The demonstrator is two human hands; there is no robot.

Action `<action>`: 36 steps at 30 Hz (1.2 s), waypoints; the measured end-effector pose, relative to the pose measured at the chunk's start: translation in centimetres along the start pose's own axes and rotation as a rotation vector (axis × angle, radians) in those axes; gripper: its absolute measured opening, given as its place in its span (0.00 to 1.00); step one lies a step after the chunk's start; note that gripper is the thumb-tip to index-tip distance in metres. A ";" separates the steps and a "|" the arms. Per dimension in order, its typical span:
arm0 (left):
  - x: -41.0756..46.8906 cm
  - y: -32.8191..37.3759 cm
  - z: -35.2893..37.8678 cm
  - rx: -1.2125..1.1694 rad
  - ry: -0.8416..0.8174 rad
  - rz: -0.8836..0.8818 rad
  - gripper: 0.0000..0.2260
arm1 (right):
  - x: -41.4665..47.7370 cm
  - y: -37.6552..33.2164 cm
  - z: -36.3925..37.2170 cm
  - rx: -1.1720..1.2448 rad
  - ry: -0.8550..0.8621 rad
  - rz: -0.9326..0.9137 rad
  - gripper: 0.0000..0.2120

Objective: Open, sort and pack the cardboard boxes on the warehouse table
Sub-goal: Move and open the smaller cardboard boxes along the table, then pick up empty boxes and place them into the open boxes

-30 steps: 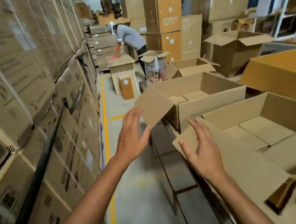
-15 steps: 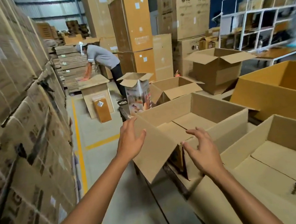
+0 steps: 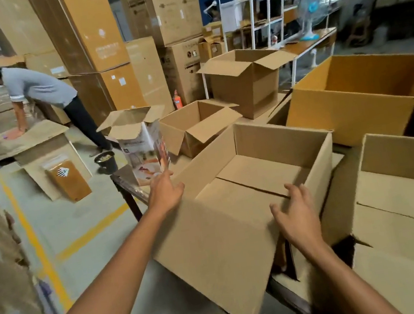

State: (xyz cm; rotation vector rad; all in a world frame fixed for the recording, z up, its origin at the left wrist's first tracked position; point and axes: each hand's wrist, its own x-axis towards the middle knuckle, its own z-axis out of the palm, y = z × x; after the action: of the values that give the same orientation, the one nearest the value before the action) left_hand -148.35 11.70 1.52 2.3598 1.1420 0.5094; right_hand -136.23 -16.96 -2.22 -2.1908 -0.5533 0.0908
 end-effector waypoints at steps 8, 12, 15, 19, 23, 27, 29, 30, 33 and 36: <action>6.3 -4.0 5.0 0.011 -0.083 -0.252 0.21 | 2.2 1.9 4.2 0.087 -0.054 0.217 0.43; 7.0 -4.9 5.6 0.047 -0.082 -0.161 0.20 | 2.5 2.2 4.2 0.115 -0.032 0.212 0.41; 7.3 -6.2 5.2 -0.026 -0.080 -0.119 0.18 | 2.5 1.8 4.2 0.115 -0.023 0.235 0.41; 8.6 -7.9 5.6 -0.190 -0.074 -0.085 0.12 | 1.9 0.8 4.1 0.139 0.032 0.311 0.37; 10.3 -9.5 5.8 -0.470 -0.155 -0.165 0.17 | 0.6 -0.1 4.1 0.255 0.185 0.417 0.32; 11.5 -10.3 5.4 -0.658 -0.289 -0.179 0.30 | -1.5 -1.9 4.7 0.115 0.279 0.548 0.28; 11.5 -10.3 5.2 -0.672 -0.288 -0.154 0.29 | -2.5 -2.6 5.1 -0.062 0.214 0.646 0.28; 11.3 -10.2 5.1 -0.675 -0.294 -0.148 0.29 | -2.8 -3.0 5.3 -0.108 0.173 0.705 0.30; 11.5 -10.5 5.2 -0.708 -0.353 -0.158 0.29 | -3.1 -3.6 5.9 -0.080 0.128 0.842 0.34; 11.5 -10.3 4.8 -0.759 -0.430 -0.169 0.27 | -2.2 -4.1 6.1 0.175 0.189 0.887 0.25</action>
State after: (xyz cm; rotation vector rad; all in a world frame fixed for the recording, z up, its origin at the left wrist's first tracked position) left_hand -145.60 25.36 -6.76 1.5918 0.7543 0.2801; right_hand -141.26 -11.16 -3.24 -2.0837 0.5381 0.3775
